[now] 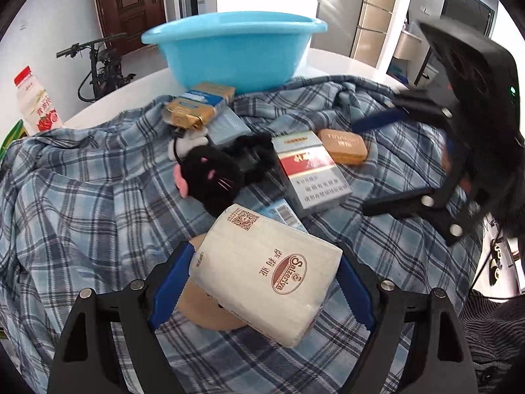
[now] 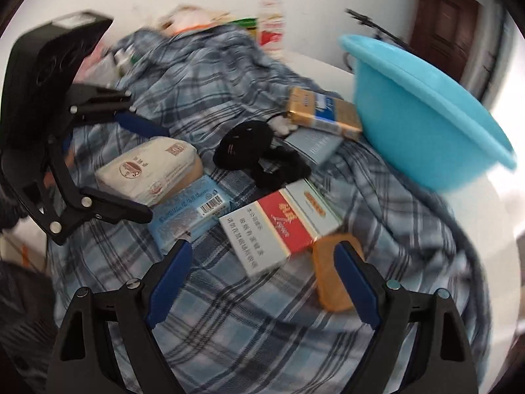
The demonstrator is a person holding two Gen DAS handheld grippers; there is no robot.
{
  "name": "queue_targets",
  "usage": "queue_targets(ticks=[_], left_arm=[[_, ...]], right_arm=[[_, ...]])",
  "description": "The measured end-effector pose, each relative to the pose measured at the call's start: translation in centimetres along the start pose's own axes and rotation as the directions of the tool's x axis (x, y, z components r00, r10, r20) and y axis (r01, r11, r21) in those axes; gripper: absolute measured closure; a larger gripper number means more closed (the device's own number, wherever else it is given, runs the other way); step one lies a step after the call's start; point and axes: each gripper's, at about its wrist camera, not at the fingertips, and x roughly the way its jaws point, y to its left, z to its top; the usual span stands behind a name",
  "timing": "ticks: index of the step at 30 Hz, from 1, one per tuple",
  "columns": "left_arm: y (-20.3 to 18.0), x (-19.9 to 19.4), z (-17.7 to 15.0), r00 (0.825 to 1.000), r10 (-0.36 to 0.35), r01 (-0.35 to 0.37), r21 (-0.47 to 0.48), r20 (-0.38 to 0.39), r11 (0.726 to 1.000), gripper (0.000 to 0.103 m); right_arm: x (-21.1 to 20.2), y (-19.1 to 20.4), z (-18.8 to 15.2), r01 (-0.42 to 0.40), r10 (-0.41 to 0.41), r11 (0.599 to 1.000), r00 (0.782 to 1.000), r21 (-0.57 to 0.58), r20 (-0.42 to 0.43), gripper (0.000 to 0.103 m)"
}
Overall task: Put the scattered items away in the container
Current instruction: 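Grasp the white tissue pack with the left gripper while the right gripper grasps the red-white Liqun cigarette pack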
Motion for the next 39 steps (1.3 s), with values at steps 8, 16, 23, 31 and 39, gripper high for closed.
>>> queue_targets(ticks=[8,16,23,31,39], left_arm=[[-0.1,1.4,0.9,1.0,-0.024,0.024,-0.024,-0.014,0.999,0.017],[0.0,1.9,2.0,0.999,-0.039,0.038,-0.019,-0.018,0.999,0.017],[0.2,1.7,1.7,0.999,-0.045,0.044,-0.026,-0.018,0.999,0.017],[0.0,1.4,1.5,0.999,-0.036,0.036,-0.022,-0.02,0.999,0.017],[-0.1,1.1,1.1,0.999,-0.028,0.028,-0.025,-0.019,0.999,0.016]], right_arm=[[3.5,-2.8,1.7,-0.129,0.124,0.989,0.989,-0.068,-0.081,0.016],[4.7,-2.5,1.8,-0.213,0.204,0.973,0.973,-0.088,-0.105,0.005],[3.5,0.4,0.6,-0.277,0.254,0.95,0.954,-0.145,-0.16,0.002],[4.5,2.6,-0.1,-0.22,0.179,0.941,0.968,-0.256,-0.175,0.003],[4.7,1.3,0.0,-0.241,0.223,0.962,0.964,-0.125,-0.145,0.01]])
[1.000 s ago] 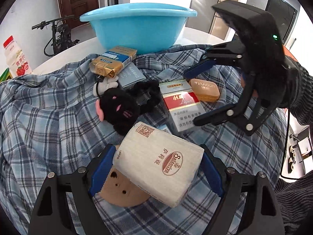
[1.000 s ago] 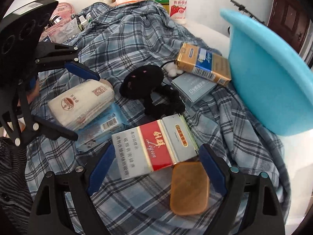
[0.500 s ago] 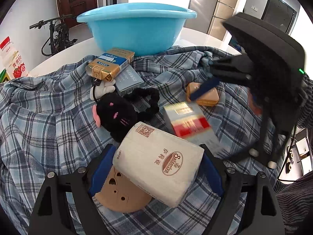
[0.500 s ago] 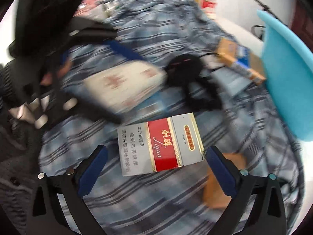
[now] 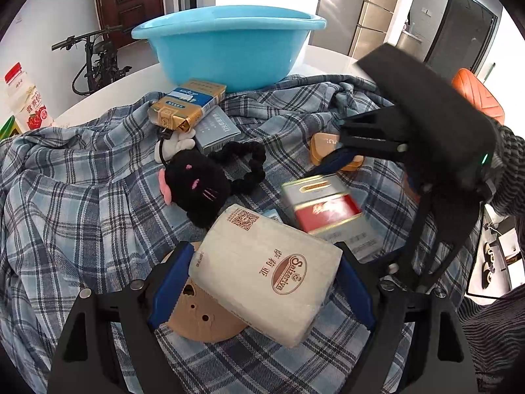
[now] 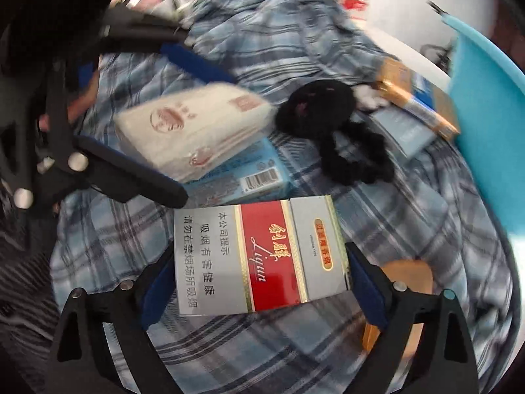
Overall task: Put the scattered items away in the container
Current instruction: 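Grasp the white tissue pack with the left gripper while the right gripper grasps the red-white Liqun cigarette pack, then carry both packs over the basin and open both grippers to drop them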
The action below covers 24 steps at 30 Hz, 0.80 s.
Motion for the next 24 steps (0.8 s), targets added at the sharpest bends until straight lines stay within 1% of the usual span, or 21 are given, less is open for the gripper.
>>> queue_targets(ticks=[1,2,4,6,8,10,12,15,18,20,24], left_arm=[[0.1,0.0,0.0,1.0,0.0,0.0,-0.005,0.001,1.0,0.016],[0.2,0.1,0.0,1.0,0.001,-0.001,-0.01,0.002,1.0,0.016],[0.3,0.2,0.1,1.0,0.005,-0.004,-0.018,0.007,1.0,0.016],[0.2,0.2,0.2,1.0,0.007,-0.006,-0.025,0.012,1.0,0.016],[0.0,0.2,0.3,1.0,0.007,-0.007,-0.033,0.014,0.999,0.016],[-0.3,0.2,0.5,1.0,0.009,-0.009,-0.039,0.015,0.999,0.016],[-0.7,0.0,0.7,1.0,0.023,-0.022,-0.038,0.015,0.999,0.016],[-1.1,-0.9,1.2,0.998,0.048,-0.047,-0.03,0.045,0.998,0.016],[-1.3,-1.9,2.0,0.996,0.048,-0.045,-0.036,0.072,0.998,0.016],[-1.5,-2.4,2.8,0.995,0.048,-0.045,-0.038,0.084,0.998,0.016],[-1.9,-3.1,4.8,0.992,0.058,-0.056,-0.02,0.109,0.998,0.016]], right_arm=[[-0.5,0.0,-0.3,0.001,-0.001,1.0,1.0,0.022,0.004,0.01],[-1.0,0.1,-0.8,0.02,-0.02,0.999,1.0,0.036,0.014,0.01],[-1.9,0.4,-1.5,0.069,-0.072,0.995,0.997,0.068,0.039,0.01],[-2.9,0.7,-2.1,0.121,-0.129,0.985,0.99,0.125,0.061,0.01],[-4.1,1.2,-2.5,0.17,-0.187,0.968,0.979,0.182,0.081,0.01],[-5.4,1.7,-3.2,0.227,-0.255,0.948,0.961,0.222,0.109,0.01],[-6.5,2.0,-3.4,0.274,-0.313,0.924,0.943,0.267,0.113,0.01],[-8.0,1.9,-3.5,0.263,-0.317,0.906,0.941,0.333,0.121,0.01],[-9.1,1.7,-3.3,0.265,-0.333,0.894,0.932,0.361,0.141,0.01],[-9.8,1.6,-3.5,0.277,-0.354,0.884,0.923,0.376,0.152,0.01],[-11.1,0.6,-2.8,0.307,-0.401,0.86,0.9,0.407,0.168,0.01]])
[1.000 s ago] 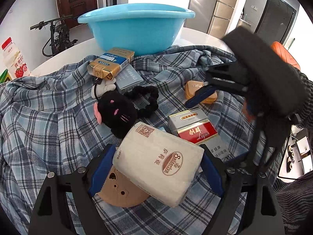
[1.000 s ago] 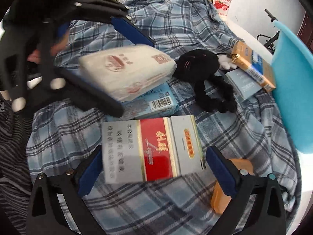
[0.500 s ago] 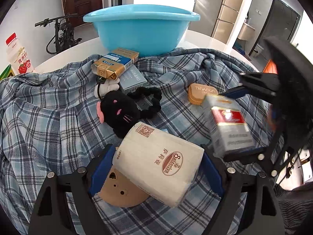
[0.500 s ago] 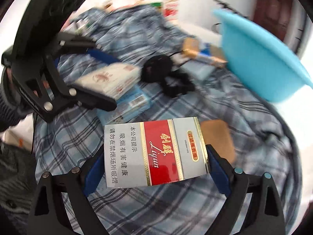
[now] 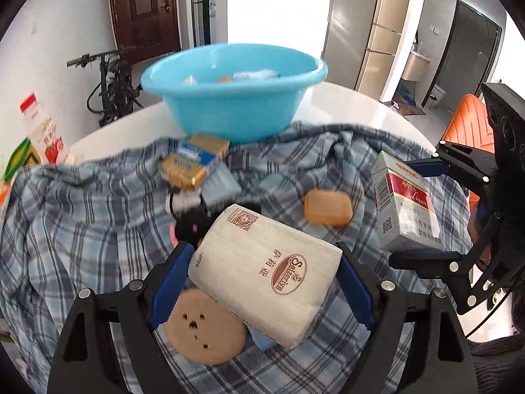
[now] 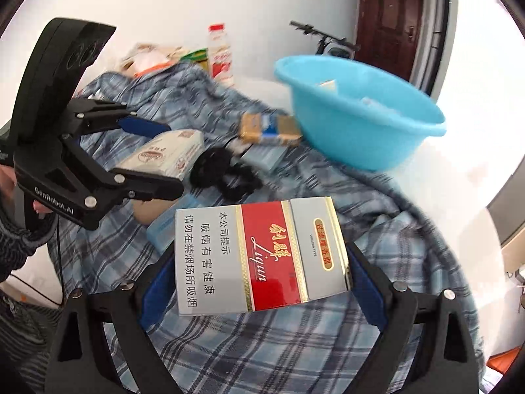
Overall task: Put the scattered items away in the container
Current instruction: 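Carry both packs over the basin and open both grippers to drop them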
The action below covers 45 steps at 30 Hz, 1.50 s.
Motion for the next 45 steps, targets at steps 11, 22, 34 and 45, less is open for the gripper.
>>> queue_targets(ticks=[11,22,34,45], left_arm=[[1.2,-1.0,10.2,0.988,0.044,-0.041,-0.026,0.146,0.999,0.016],[4.3,5.5,20.5,0.996,0.045,-0.039,-0.078,0.081,0.996,0.016],[7.3,16.3,25.5,0.995,0.038,-0.051,-0.133,-0.094,0.99,0.016],[8.1,22.0,26.4,0.978,0.053,-0.084,-0.15,-0.2,0.985,0.016]], right_arm=[[-4.0,-7.0,8.5,0.081,-0.095,0.992,0.985,0.096,0.147,0.01],[-0.9,-14.7,15.5,0.097,-0.124,0.974,0.984,0.203,0.124,0.01],[6.1,-23.1,19.6,0.035,-0.045,0.908,0.999,0.417,0.016,0.01],[11.0,-26.5,19.2,0.051,0.009,0.843,0.994,0.536,-0.108,0.01]])
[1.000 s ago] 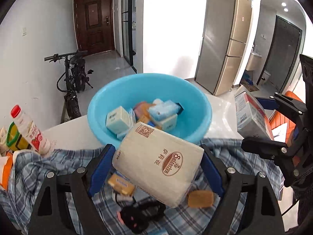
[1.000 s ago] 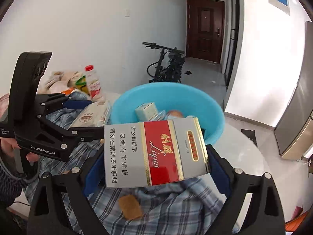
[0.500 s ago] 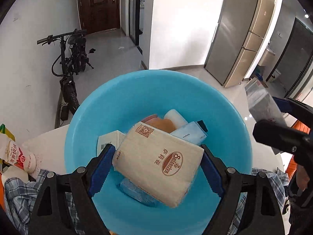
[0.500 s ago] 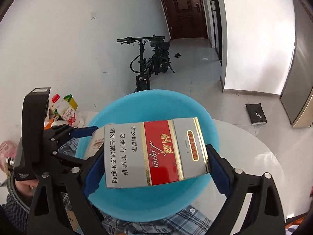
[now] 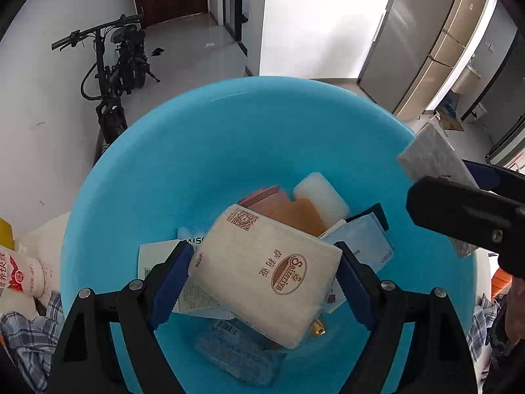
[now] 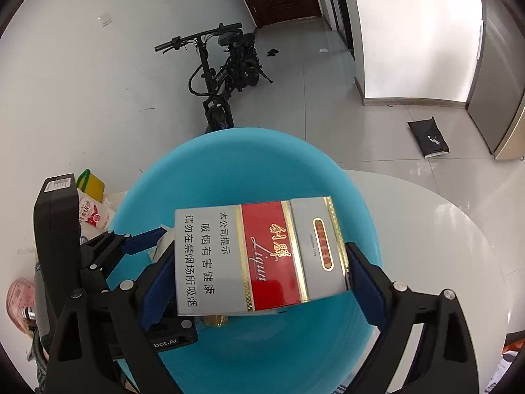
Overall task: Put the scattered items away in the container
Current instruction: 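Carry both packs over the basin and open both grippers to drop them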
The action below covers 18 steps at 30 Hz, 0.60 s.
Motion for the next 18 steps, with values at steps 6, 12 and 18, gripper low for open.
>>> queue_targets(ticks=[6,12,18], left_arm=[[0.4,1.1,0.4,0.997,-0.047,0.046,-0.016,-0.063,0.999,0.014],[-0.2,-0.5,-0.7,1.0,-0.011,0.011,0.023,-0.001,1.0,0.014],[0.7,-2.9,-2.4,0.996,0.034,-0.035,0.011,0.077,0.999,0.013]], right_arm=[[1.7,-0.4,0.7,0.022,-0.022,0.999,1.0,0.025,-0.022,0.01],[2.1,0.1,1.0,0.009,-0.008,1.0,0.999,0.013,-0.039,0.01],[2.7,1.5,0.7,0.05,-0.052,0.998,0.998,-0.032,-0.043,0.009]])
